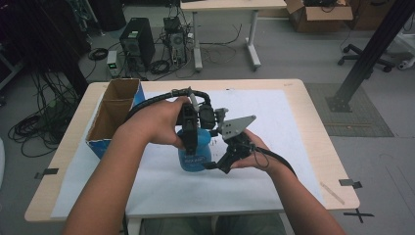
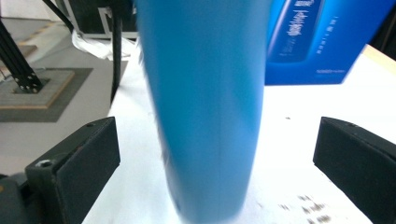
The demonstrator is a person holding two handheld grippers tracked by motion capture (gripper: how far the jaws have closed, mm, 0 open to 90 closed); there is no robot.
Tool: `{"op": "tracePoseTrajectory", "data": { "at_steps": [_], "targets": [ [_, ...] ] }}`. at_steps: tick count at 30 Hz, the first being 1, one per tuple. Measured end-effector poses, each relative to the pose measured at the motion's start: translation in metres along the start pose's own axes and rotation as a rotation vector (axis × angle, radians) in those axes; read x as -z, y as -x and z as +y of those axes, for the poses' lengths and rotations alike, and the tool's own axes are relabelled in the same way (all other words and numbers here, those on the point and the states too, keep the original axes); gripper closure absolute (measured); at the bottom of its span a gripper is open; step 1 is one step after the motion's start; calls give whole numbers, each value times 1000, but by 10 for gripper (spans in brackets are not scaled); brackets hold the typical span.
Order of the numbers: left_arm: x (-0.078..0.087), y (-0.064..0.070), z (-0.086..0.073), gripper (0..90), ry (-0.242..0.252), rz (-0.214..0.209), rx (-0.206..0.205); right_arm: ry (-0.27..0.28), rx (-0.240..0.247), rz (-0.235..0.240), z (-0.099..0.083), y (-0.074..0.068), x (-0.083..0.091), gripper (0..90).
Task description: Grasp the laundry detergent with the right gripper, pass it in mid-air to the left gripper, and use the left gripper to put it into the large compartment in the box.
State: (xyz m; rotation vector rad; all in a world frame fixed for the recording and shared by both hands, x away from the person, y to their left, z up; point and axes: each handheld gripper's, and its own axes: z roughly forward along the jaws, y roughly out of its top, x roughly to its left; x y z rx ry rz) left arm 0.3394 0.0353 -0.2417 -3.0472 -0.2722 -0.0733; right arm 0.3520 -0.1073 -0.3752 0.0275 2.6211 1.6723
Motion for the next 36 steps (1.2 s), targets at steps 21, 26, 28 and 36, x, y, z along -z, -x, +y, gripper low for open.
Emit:
{"op": "tracePoseTrajectory", "data": {
  "at_steps": [21,26,28,36],
  "targets": [
    [47,-49,-25,395,-6,2,582,-177,-8,-123,-9,30,64,8],
    [62,-64,-39,395,37,-21,732,-195,-22,-131,-16,34,72,9],
    [69,-68,-45,395,45,-24,770,-201,-31,-133,-18,35,74,9],
    [94,-87,-71,395,23,-58,916,-233,-47,-139,-18,41,82,13]
  ]
}}
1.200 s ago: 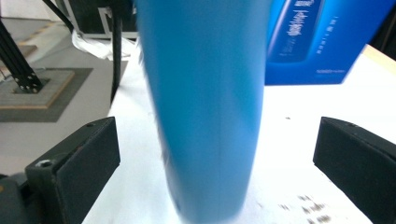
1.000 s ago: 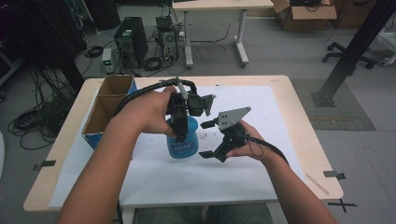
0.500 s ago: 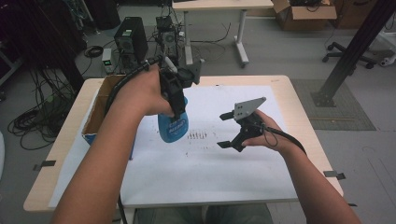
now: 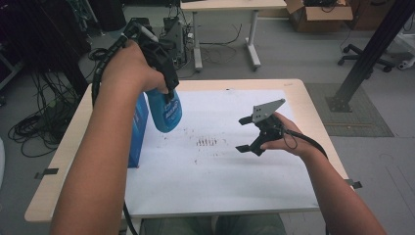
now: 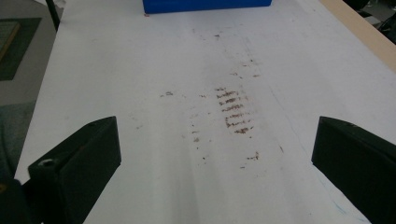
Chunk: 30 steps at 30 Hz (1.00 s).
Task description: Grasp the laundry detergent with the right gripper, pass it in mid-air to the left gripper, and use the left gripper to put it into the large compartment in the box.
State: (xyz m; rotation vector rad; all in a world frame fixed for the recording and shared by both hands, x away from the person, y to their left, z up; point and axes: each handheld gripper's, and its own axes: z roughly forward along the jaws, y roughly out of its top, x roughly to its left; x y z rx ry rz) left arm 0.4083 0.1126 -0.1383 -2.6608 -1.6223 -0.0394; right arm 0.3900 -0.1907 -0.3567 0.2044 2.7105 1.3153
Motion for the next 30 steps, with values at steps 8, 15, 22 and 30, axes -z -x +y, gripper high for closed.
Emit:
{"op": "tracePoseTrajectory", "data": {
  "at_steps": [8,15,22,30],
  "targets": [
    [19,-27,-10,394,4,-14,105,-79,-7,5,7,3,10,18],
    [33,-57,-24,393,1,-7,220,-173,19,-1,15,10,27,20],
    [41,-77,-35,392,-10,2,282,-296,62,2,23,15,44,24],
    [44,-97,-45,392,-6,-12,356,-383,83,4,31,16,58,27]
  ]
}}
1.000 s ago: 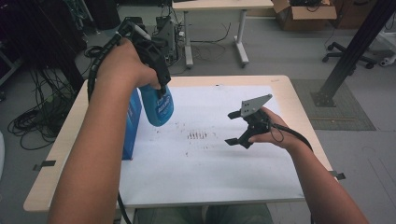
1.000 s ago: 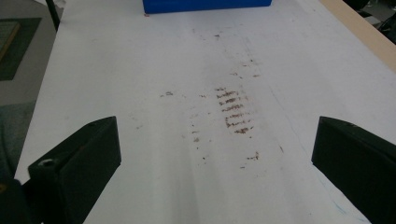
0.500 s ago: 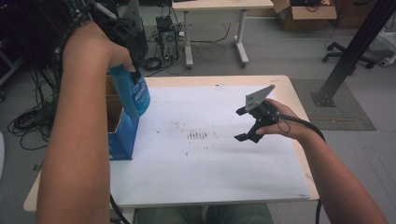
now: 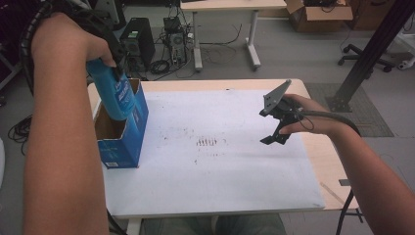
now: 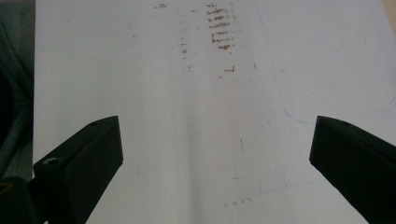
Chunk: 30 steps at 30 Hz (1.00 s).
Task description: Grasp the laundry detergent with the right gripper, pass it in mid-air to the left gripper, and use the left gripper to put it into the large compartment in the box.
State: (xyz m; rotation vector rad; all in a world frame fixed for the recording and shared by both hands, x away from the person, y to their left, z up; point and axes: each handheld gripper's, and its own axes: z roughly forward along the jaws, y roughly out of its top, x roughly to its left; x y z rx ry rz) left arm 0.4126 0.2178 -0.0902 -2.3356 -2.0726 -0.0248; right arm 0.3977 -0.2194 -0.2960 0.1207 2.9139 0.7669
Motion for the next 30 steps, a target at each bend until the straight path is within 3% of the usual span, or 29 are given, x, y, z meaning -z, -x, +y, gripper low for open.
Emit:
{"op": "tracePoseTrajectory", "data": {
  "at_steps": [6,13,22,30],
  "targets": [
    [-7,-18,1,392,-15,-8,69,-23,9,1,-1,1,7,28],
    [-15,-31,1,392,-17,-1,106,-44,6,10,-2,1,9,29],
    [-21,-44,1,392,-10,-3,125,-55,3,18,-2,2,7,30],
    [-39,-49,3,391,-16,-9,119,-61,5,22,1,1,3,30]
  ]
}}
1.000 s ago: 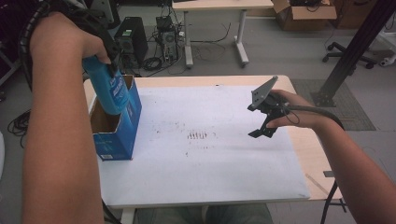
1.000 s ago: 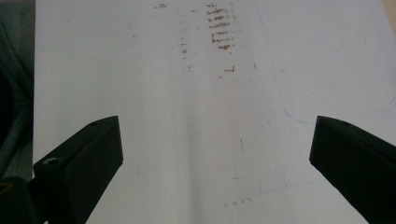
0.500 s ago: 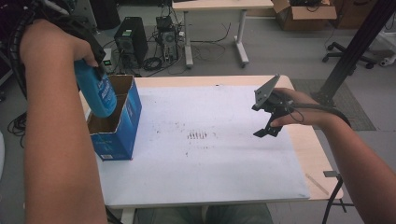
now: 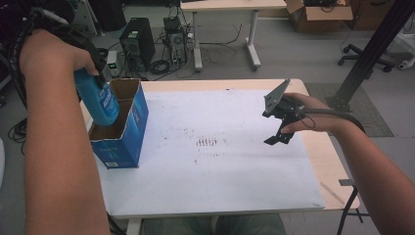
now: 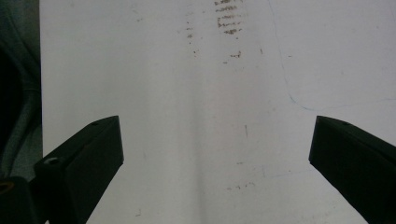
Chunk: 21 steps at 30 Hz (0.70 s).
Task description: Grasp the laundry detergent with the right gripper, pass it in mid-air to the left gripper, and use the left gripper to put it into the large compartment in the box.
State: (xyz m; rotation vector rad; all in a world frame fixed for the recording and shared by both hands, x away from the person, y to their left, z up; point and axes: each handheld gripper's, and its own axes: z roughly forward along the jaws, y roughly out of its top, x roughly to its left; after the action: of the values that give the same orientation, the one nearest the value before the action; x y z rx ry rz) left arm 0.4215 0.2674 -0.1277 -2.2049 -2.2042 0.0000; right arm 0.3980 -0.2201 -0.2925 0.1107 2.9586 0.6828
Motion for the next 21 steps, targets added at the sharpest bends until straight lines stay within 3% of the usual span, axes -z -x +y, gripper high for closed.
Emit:
{"op": "tracePoseTrajectory", "data": {
  "at_steps": [10,15,21],
  "targets": [
    [-35,-5,5,391,-14,-13,1,-7,-4,6,1,-1,-2,31],
    [-56,-5,7,391,-19,2,4,-7,-4,5,0,-1,-3,31],
    [-83,-10,9,391,-38,-22,15,-8,-4,14,1,-2,-6,31]
  ]
}}
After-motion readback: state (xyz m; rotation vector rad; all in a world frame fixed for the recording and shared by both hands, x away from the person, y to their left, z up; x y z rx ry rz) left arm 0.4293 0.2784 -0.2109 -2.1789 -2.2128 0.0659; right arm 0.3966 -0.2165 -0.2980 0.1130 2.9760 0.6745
